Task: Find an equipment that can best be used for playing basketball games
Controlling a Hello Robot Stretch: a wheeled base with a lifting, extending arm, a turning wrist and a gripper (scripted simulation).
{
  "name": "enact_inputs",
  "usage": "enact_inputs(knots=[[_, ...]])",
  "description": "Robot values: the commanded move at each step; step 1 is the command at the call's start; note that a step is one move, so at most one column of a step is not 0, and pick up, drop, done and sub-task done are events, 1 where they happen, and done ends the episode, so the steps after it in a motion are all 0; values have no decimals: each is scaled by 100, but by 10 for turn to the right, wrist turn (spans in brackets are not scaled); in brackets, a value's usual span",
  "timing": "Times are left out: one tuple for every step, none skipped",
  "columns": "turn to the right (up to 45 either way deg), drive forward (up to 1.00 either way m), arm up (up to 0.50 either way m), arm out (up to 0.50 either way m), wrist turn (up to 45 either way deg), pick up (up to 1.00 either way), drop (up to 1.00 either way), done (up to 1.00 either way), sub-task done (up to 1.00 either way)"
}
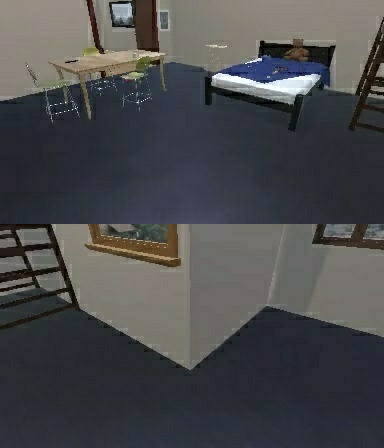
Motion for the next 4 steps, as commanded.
enact_inputs(knots=[[0,100,0,0,0,0,0,0,0],[0,100,0,0,0,0,0,0,0],[0,85,0,0,0,0,0,0,0],[-30,0,0,0,0,0,0,0,0]])
